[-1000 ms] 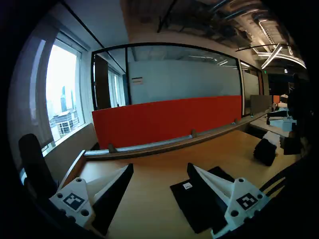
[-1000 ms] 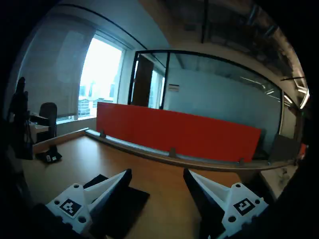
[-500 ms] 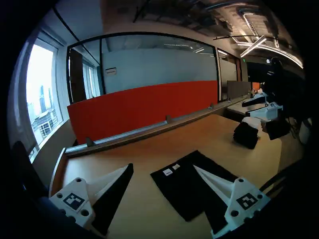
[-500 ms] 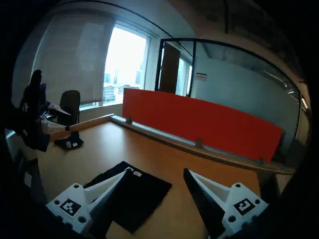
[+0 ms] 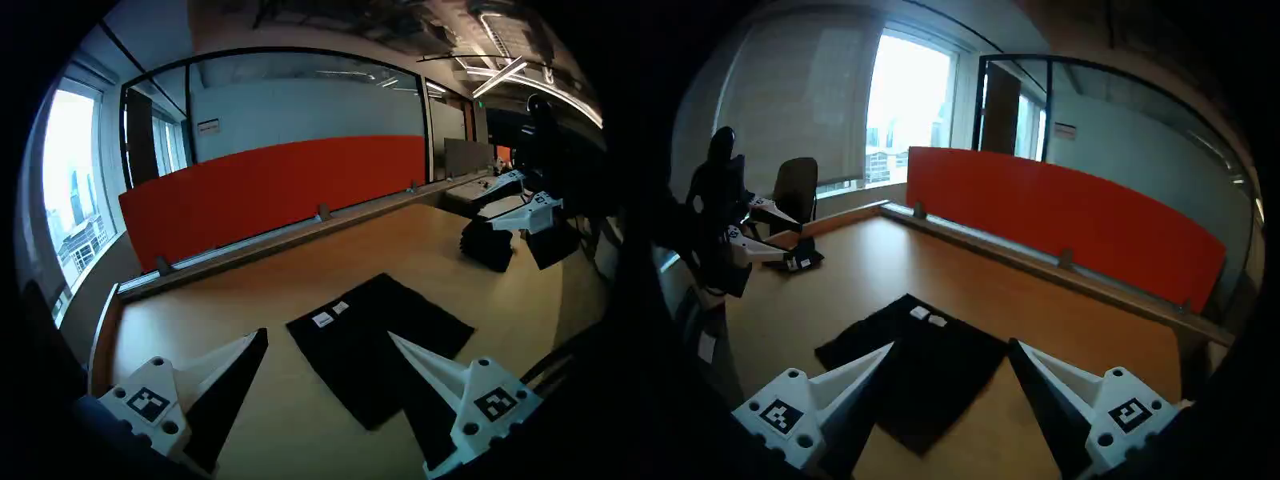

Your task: Fold towel

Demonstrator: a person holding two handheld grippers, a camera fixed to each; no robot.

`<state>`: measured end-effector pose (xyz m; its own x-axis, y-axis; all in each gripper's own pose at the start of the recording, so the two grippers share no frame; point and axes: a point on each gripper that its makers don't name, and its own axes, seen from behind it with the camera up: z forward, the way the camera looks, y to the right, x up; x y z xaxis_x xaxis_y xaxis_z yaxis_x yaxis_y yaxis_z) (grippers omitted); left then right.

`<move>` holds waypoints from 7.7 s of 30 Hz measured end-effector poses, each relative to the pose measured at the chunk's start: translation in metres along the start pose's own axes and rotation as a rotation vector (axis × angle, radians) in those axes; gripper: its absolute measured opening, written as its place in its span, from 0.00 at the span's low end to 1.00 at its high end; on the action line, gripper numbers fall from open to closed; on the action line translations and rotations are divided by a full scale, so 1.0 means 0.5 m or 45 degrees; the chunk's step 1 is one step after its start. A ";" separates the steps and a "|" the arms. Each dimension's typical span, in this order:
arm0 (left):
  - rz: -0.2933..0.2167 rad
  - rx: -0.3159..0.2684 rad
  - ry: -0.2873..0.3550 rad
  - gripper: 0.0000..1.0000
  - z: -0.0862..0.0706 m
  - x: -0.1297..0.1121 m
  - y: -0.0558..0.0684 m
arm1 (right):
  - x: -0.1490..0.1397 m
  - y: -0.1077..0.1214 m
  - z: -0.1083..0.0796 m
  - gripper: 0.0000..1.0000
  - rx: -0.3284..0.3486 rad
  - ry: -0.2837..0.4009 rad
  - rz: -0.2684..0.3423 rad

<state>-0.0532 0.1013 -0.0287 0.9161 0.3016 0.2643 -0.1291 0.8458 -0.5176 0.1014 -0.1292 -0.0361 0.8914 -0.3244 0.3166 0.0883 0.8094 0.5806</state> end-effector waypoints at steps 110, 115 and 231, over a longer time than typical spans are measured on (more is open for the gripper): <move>-0.048 -0.249 -0.610 0.11 0.149 -0.400 0.174 | -0.460 -0.117 0.117 0.17 0.294 -0.548 -0.034; -0.050 -0.243 -0.598 0.11 0.142 -0.384 0.172 | -0.447 -0.118 0.108 0.17 0.294 -0.532 -0.032; -0.029 -0.309 -0.731 0.12 0.157 -0.228 0.143 | -0.257 -0.049 0.083 0.17 0.301 -0.444 -0.038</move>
<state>-0.1968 0.1617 -0.0320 0.5583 0.5299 0.6383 0.0399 0.7514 -0.6587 -0.0337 -0.1280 -0.0598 0.6822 -0.5253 0.5085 -0.0289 0.6756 0.7367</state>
